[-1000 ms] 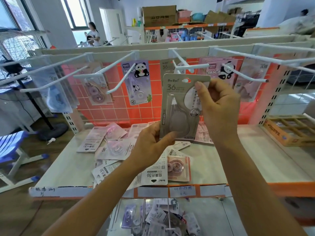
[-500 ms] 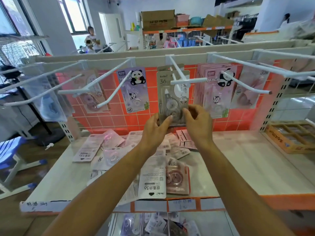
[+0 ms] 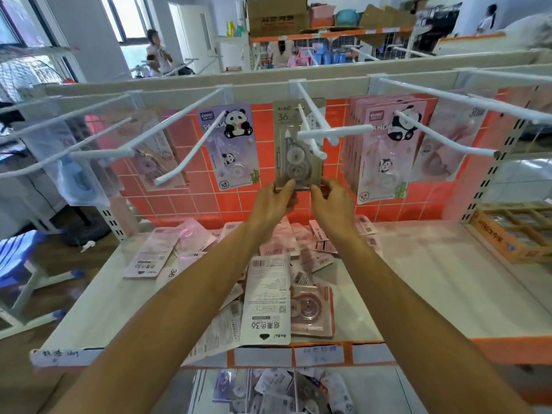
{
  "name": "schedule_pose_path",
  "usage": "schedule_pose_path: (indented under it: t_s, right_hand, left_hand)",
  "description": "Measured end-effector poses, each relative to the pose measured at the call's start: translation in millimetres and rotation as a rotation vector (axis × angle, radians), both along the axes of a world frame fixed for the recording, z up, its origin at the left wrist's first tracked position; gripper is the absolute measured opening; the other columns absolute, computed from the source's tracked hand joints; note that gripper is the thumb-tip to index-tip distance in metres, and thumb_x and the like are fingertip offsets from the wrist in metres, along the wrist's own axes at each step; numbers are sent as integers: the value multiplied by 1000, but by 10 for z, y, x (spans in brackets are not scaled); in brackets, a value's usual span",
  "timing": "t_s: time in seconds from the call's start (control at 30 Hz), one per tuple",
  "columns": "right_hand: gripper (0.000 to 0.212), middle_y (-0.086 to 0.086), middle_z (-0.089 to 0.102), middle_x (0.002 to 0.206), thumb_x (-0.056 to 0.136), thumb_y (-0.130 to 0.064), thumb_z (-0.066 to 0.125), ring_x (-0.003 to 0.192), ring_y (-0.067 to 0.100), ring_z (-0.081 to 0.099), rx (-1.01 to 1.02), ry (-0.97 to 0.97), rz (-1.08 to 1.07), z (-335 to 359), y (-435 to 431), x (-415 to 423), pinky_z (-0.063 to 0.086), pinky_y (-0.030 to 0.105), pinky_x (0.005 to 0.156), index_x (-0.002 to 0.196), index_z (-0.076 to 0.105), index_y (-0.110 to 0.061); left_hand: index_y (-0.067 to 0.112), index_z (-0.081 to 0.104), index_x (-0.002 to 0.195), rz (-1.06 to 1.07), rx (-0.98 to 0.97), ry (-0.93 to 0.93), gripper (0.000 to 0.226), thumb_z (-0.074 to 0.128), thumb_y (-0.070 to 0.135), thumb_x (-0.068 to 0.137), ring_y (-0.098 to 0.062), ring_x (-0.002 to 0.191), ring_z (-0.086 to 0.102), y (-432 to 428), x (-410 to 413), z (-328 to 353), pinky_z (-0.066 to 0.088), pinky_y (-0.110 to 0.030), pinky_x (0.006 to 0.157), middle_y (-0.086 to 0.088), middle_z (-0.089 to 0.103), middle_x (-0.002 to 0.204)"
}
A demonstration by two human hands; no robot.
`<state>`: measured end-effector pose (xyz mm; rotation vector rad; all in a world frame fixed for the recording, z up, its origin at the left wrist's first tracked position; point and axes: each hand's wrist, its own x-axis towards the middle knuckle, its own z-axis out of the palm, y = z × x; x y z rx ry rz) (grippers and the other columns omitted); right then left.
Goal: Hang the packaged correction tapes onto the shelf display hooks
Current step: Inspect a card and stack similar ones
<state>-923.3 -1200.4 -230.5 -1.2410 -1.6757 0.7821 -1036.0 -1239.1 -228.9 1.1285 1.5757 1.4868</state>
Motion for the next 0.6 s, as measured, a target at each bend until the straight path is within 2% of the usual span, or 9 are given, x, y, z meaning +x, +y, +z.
schedule_pose_path:
  t_s: [0.07,0.13,0.23,0.33,0.47,0.53,0.6]
  right_hand:
    - [36,11,67,109,94,-21,53,101,28,61,-22,-60,30,-126,-73,56,45,34,83,127,55,-5]
    - [37,12,65,113,94,-19,55,104,29,60,-40,-130,63,-267,-163,124,44,33,82,127,54,-5]
    - [36,11,64,122,92,-19,58,114,28,57,-52,-267,123,-451,-310,211,39,26,80,126,57,-7]
    - [44,9,56,134,89,-12,60,126,25,50,-80,-342,169,-574,-483,276,38,27,97,132,53,-8]
    - [46,6,56,134,86,0,57,124,24,50,-28,-415,254,-686,-784,334,38,29,98,131,56,-13]
    - [49,5,53,137,86,2,55,127,24,47,41,-437,320,-770,-923,352,37,29,99,131,55,-15]
    - [54,3,40,148,86,-1,56,136,22,35,44,-494,371,-877,-1039,375,32,31,106,137,50,-19]
  left_hand:
    - [10,59,115,20,-102,179,32,52,35,98,-28,103,64,-79,14,-82,53,-39,90,-8,67,102]
    - [7,48,133,-2,-189,472,49,52,39,97,-26,109,61,-210,48,-155,48,-39,96,-10,64,118]
    - [6,46,136,-76,-173,770,48,57,29,95,-25,116,57,-404,122,-289,45,-34,96,-10,61,127]
    - [11,41,141,-131,-195,1046,53,57,30,94,-25,129,45,-578,161,-474,39,-41,105,-9,50,139]
    - [13,43,140,-138,-161,1321,52,58,16,90,-27,129,41,-862,180,-644,40,-41,102,-7,48,139]
    - [12,48,136,-122,-128,1395,54,59,4,83,-28,131,42,-1016,156,-718,39,-41,100,-6,49,138]
    - [11,59,123,-83,-122,1411,58,68,-6,69,-33,123,51,-1145,100,-798,46,-45,92,-9,59,128]
